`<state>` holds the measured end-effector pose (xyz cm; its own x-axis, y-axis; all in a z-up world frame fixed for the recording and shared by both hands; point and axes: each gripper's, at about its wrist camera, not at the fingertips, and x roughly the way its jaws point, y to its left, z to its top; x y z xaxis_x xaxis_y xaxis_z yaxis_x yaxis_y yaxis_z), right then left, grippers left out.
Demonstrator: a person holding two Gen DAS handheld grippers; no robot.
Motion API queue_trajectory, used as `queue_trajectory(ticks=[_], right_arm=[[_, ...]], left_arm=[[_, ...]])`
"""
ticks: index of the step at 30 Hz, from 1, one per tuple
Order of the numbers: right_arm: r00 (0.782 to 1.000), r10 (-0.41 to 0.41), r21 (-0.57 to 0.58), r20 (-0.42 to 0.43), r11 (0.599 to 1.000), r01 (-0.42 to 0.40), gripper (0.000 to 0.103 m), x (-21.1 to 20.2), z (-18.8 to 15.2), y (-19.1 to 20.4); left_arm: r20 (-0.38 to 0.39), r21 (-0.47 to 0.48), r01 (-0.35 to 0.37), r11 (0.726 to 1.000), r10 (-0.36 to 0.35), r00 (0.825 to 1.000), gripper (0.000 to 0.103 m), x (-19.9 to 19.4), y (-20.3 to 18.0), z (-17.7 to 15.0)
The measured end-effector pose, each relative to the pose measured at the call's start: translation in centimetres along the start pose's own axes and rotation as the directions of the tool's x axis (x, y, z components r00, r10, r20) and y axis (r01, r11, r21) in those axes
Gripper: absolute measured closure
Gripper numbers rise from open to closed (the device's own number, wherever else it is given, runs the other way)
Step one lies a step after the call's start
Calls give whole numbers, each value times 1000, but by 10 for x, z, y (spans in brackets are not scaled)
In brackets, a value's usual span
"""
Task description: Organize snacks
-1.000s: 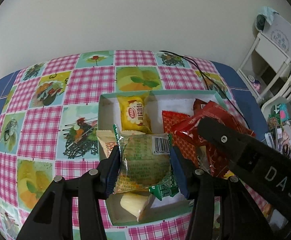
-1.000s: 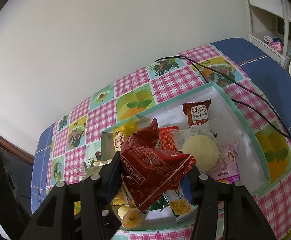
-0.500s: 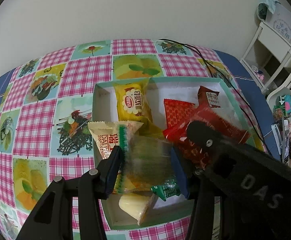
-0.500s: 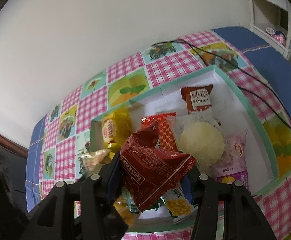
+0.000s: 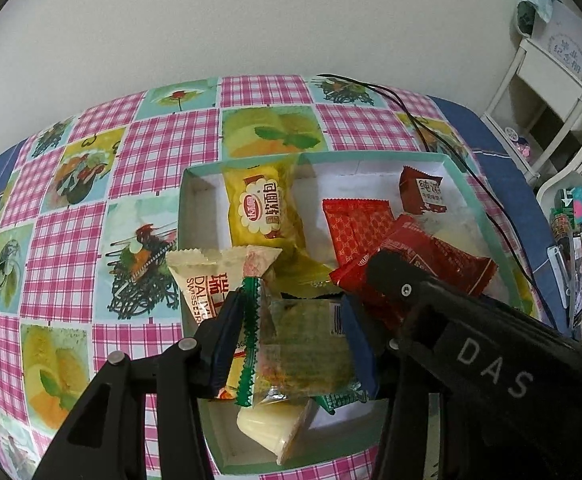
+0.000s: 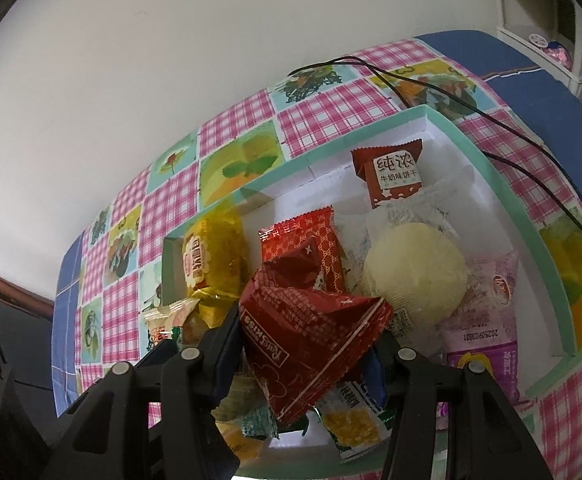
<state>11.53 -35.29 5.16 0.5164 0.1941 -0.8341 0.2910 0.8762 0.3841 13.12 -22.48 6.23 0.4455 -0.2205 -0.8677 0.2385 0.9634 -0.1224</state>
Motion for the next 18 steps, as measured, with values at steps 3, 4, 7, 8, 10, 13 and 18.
queue_trajectory(ticks=[3, 4, 7, 8, 10, 13, 18], right_arm=[[1000, -2, 0, 0, 1000, 2, 47, -1, 1, 0], [1000, -4, 0, 0, 1000, 4, 46, -2, 1, 0], [1000, -5, -8, 7, 1000, 5, 40, -9, 2, 2], [1000, -6, -12, 12, 1000, 6, 36, -11, 3, 3], [1000, -19, -22, 22, 1000, 20, 35, -17, 4, 6], [998, -44, -37, 40, 998, 46, 33, -25, 4, 9], [996, -64, -38, 66, 997, 66, 33, -37, 6, 9]], left_arm=[[-5, 1, 7, 1000, -7, 1000, 51, -2, -1, 1], [-5, -1, 6, 1000, -6, 1000, 51, -4, -1, 1], [-14, -13, 0, 1000, 0, 1000, 39, -10, 0, 3], [-15, -18, -3, 1000, 3, 1000, 37, -12, 0, 3], [-17, -19, -10, 1000, 9, 1000, 37, -18, -1, 3], [-29, -19, -39, 999, 39, 999, 37, -24, -1, 4], [-34, -83, -49, 995, 46, 998, 37, -31, 15, 4]])
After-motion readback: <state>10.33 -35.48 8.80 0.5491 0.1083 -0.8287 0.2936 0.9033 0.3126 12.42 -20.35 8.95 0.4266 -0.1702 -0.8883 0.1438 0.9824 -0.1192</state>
